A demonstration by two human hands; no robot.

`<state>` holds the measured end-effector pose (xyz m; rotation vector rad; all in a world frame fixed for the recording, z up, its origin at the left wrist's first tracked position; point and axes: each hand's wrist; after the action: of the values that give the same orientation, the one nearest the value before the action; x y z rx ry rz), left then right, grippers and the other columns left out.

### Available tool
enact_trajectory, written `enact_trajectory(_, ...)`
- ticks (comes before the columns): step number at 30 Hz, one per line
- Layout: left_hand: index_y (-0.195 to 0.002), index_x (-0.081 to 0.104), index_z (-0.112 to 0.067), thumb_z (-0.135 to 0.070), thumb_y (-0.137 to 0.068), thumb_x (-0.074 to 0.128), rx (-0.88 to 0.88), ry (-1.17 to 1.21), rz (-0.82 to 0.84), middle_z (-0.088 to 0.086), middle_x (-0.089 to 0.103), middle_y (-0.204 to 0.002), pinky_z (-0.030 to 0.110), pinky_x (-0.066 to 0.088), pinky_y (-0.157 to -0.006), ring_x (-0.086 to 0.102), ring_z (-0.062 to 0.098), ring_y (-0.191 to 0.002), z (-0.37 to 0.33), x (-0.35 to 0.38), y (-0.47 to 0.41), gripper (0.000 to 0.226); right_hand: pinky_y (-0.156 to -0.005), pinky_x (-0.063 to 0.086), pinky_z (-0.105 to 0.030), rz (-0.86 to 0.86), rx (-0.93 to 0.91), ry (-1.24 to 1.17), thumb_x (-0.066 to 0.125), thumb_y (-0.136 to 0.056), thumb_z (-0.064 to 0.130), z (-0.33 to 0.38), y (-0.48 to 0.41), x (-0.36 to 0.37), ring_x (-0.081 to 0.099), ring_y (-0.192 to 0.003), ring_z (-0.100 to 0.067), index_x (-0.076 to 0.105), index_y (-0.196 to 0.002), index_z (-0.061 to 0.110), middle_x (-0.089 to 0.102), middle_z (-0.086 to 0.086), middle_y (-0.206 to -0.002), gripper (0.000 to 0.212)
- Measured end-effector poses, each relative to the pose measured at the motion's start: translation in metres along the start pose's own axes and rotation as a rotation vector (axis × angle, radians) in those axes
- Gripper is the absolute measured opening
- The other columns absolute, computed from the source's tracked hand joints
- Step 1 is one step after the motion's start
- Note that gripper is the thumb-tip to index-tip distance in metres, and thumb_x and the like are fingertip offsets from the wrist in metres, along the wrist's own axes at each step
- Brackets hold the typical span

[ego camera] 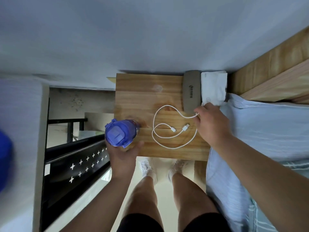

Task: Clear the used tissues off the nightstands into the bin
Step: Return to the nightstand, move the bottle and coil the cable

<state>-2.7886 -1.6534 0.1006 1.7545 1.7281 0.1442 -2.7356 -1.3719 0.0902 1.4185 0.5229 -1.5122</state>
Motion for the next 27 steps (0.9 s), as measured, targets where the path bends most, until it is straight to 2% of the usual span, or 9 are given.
enact_trajectory(2,-0.149,0.047,-0.022,-0.008,-0.072,0.096,-0.004,-0.030,-0.015,0.002,0.062,-0.143,0.029,0.043,-0.117,0.060,0.010,-0.127,0.000,0.009,-0.007,0.092,-0.063,0.057,-0.039,-0.066,-0.008,-0.005,0.075,-0.088,0.013,0.000,0.001,0.003,0.063,-0.101,-0.038,0.077,-0.108,0.009,0.061,-0.016,-0.118,0.021)
enact_trajectory(6,-0.138,0.059,-0.013,-0.017,-0.075,0.095,0.010,-0.031,-0.038,0.003,0.072,-0.128,0.024,0.048,-0.106,0.066,0.004,-0.110,-0.001,0.012,-0.024,0.073,-0.071,0.061,-0.048,-0.115,-0.089,-0.013,0.072,-0.088,0.010,-0.002,0.004,0.011,0.056,-0.121,-0.042,0.078,-0.103,0.009,0.059,-0.020,-0.138,0.016)
enact_trajectory(11,-0.128,0.064,-0.001,-0.005,-0.073,0.094,0.059,0.003,-0.028,0.014,0.075,-0.121,0.014,0.052,-0.093,0.072,0.013,-0.106,-0.006,0.019,-0.052,0.063,-0.080,0.059,-0.046,-0.144,-0.171,-0.039,0.066,-0.092,0.011,-0.002,0.008,0.019,0.056,-0.115,-0.035,0.075,-0.104,0.009,0.069,-0.016,-0.120,0.015)
enact_trajectory(14,-0.124,0.065,-0.001,-0.002,-0.071,0.094,0.096,0.044,0.010,0.011,0.076,-0.117,0.022,0.054,-0.095,0.072,0.009,-0.102,-0.019,0.031,-0.063,0.060,-0.082,0.053,-0.041,-0.151,-0.220,-0.106,0.057,-0.096,0.011,0.004,0.011,0.015,0.059,-0.107,-0.034,0.074,-0.099,0.008,0.069,-0.012,-0.105,0.017)
enact_trajectory(17,-0.117,0.070,-0.006,-0.010,-0.072,0.095,0.169,0.016,0.068,-0.005,0.078,-0.104,0.011,0.052,-0.085,0.071,-0.005,-0.093,-0.042,0.046,-0.073,0.052,-0.089,0.048,-0.038,-0.140,-0.255,-0.153,0.066,-0.090,0.004,0.008,0.026,0.011,0.061,-0.103,-0.034,0.075,-0.097,0.008,0.070,-0.008,-0.100,0.012)
enact_trajectory(19,-0.114,0.071,-0.018,-0.014,-0.073,0.095,0.251,-0.017,0.126,-0.020,0.076,-0.096,0.005,0.049,-0.080,0.069,-0.011,-0.090,-0.062,0.058,-0.083,0.048,-0.094,0.042,-0.028,-0.109,-0.287,-0.196,0.071,-0.088,0.005,0.014,0.040,0.009,0.059,-0.107,-0.029,0.075,-0.097,0.011,0.071,-0.003,-0.098,0.011)
enact_trajectory(21,-0.105,0.071,-0.032,-0.018,-0.073,0.095,0.312,-0.067,0.205,-0.028,0.076,-0.092,0.005,0.050,-0.078,0.070,-0.010,-0.090,-0.081,0.073,-0.092,0.043,-0.093,0.045,-0.026,-0.082,-0.342,-0.260,0.071,-0.090,0.008,0.020,0.054,0.009,0.059,-0.105,-0.025,0.075,-0.095,0.014,0.071,0.003,-0.094,0.009)
enact_trajectory(24,-0.107,0.074,-0.026,-0.023,-0.073,0.096,0.298,-0.121,0.319,-0.014,0.079,-0.093,0.020,0.058,-0.084,0.074,0.000,-0.090,-0.094,0.102,-0.102,0.040,-0.085,0.051,-0.027,-0.061,-0.355,-0.334,0.072,-0.089,0.007,0.025,0.071,0.012,0.060,-0.097,-0.019,0.075,-0.095,0.016,0.069,0.007,-0.088,0.010)
enact_trajectory(27,-0.123,0.069,-0.020,-0.030,-0.072,0.096,0.323,-0.187,0.353,-0.011,0.079,-0.103,0.012,0.053,-0.078,0.072,-0.002,-0.092,-0.096,0.130,-0.106,0.059,-0.083,0.044,-0.018,-0.032,-0.286,-0.360,0.073,-0.087,0.006,0.027,0.082,0.016,0.058,-0.094,-0.015,0.074,-0.092,0.017,0.065,0.008,-0.085,0.013)
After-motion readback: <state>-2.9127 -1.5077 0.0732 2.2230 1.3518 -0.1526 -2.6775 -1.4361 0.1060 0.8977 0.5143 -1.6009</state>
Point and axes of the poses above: each hand's wrist, its own y-axis away from the middle knuckle, its own x-axis out of the palm, z = x × y
